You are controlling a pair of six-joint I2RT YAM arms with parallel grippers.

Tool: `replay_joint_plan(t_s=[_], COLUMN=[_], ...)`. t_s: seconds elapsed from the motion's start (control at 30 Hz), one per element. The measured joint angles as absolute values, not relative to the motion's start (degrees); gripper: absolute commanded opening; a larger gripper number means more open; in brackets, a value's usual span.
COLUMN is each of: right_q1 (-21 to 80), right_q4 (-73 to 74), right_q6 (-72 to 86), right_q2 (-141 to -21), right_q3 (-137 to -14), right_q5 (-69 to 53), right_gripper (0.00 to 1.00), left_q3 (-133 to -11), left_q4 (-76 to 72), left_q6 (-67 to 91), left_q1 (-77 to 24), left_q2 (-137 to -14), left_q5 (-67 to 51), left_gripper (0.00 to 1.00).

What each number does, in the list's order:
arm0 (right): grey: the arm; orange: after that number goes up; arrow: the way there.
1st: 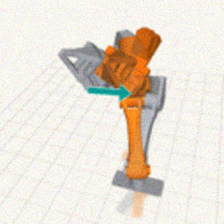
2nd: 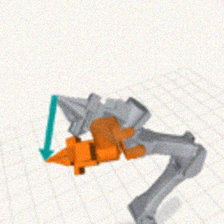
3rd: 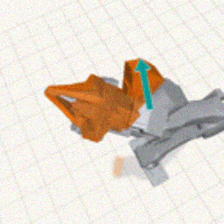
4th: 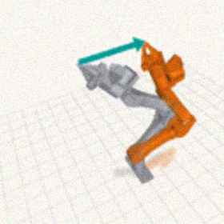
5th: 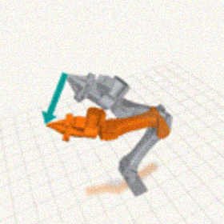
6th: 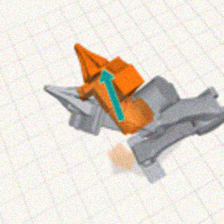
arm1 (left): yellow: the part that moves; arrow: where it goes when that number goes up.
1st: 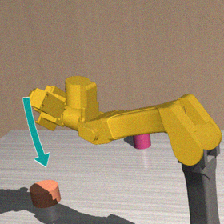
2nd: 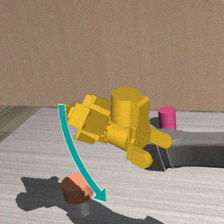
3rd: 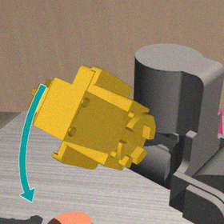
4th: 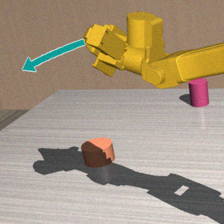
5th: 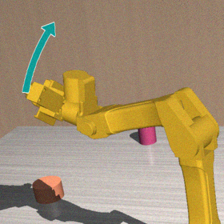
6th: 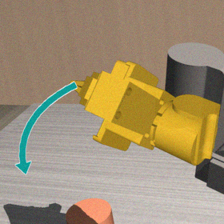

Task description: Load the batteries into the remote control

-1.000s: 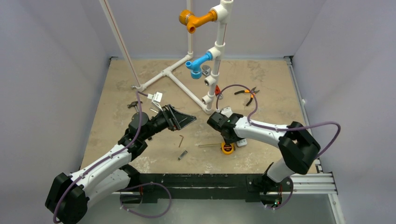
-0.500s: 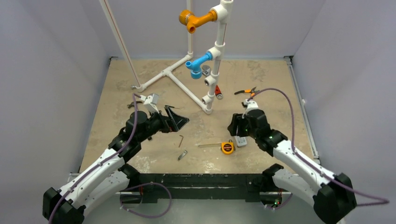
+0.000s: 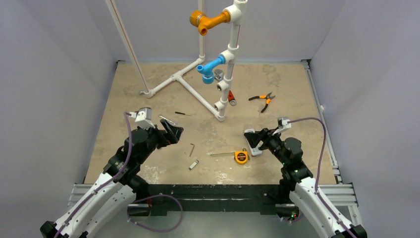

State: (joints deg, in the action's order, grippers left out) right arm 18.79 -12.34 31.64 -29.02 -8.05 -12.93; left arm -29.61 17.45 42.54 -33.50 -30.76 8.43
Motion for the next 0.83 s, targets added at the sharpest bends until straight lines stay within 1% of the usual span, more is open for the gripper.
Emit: replay_joint_plan(t_s=[0.17,0.27,0.4,0.53,0.57,0.63,0.83], right_q1=[18.79,18.79,18.79,18.79,18.79,18.79,18.79], right_q4=[-13.52,-11.81,-10.46,-10.44,-10.41,-10.24,-11.33], right_q6=[30.52,28.51,26.92,26.79,26.92,27.40,30.09], right_q2=[-25.34,-25.98,-28.60,-31.40,-31.90,-32.58,-32.58], right_q3=[-7.03,-8.69,-11.35,-12.64,-12.73,-12.73,-12.60], right_q5=[-12.49,-12.49,-12.56,-12.80,-12.82,-12.84,-11.53], right_gripper=[0.71,0.72,0.75,0.82,0.87,0.93,0.98], left_q3=[-25.85,-24.38,-23.88,-23.88,-23.88,-23.88,-23.90], left_q4=[21.12,22.37,22.44,22.41,22.41,22.28,22.20], left_q6=[43.99,44.45,44.36,44.10,43.88,43.51,42.15], left_q1=[-33.50,-33.50,-33.50,-33.50,-33.50,-33.50,-33.50], left_q2=[-25.39,-23.92,-23.73,-24.34,-24.36,-24.25,-24.60], left_q5=[13.58,15.46,16.80,17.91,18.11,18.31,19.53], left_gripper=[1.00,1.00,1.00,1.00,1.00,1.00,1.00])
